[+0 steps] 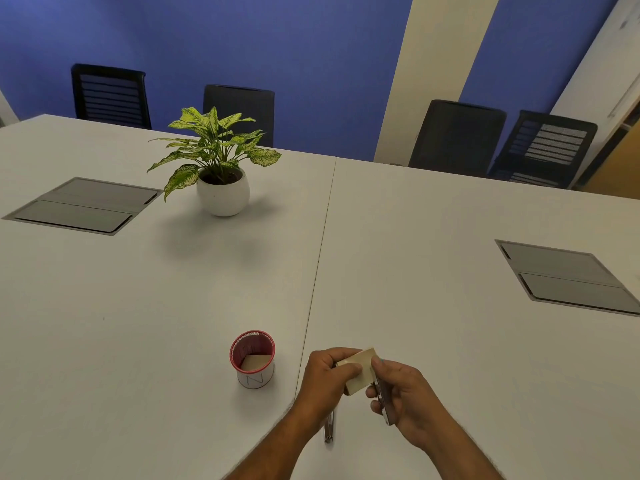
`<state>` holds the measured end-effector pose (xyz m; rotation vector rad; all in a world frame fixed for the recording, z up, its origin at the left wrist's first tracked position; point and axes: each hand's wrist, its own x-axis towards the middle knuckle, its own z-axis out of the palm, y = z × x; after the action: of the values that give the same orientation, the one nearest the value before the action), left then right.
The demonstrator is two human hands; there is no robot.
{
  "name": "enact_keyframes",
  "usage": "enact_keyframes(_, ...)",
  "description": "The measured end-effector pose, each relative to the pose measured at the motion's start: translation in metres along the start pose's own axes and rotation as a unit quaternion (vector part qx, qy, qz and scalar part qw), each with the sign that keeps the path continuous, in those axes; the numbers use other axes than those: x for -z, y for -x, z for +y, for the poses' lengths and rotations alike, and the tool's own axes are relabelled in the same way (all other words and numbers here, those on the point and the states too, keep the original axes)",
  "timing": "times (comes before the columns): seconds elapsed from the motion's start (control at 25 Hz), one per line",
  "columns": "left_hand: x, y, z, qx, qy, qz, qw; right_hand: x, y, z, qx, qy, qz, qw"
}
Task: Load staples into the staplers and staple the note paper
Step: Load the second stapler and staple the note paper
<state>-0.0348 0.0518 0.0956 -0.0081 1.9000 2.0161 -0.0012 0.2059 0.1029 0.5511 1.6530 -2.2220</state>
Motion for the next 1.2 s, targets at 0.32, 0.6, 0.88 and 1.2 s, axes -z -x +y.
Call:
enact_keyframes(0.32, 0.001, -0.001, -0.001, -0.008, -0.014, -0.002, 1.000, 0.002, -0.002, 0.000, -0.008, 0.013, 0.001, 1.000)
enact_keyframes(0.6, 0.003, -0.002, -0.004, -0.019, -0.026, -0.003, 0.999, 0.003, -0.004, -0.001, -0.011, 0.012, 0.016, 1.000)
enact_keyframes(0.88, 0.002, -0.005, -0.006, -0.020, -0.063, -0.013, 0.998, 0.005, -0.004, -0.002, 0.002, 0.048, 0.045, 0.998)
enact_keyframes(1.2, -0.021, 0.002, -0.004, 0.017, 0.033, -0.007, 0.999, -0.003, -0.003, -0.004, 0.043, 0.057, 0.071, 0.995)
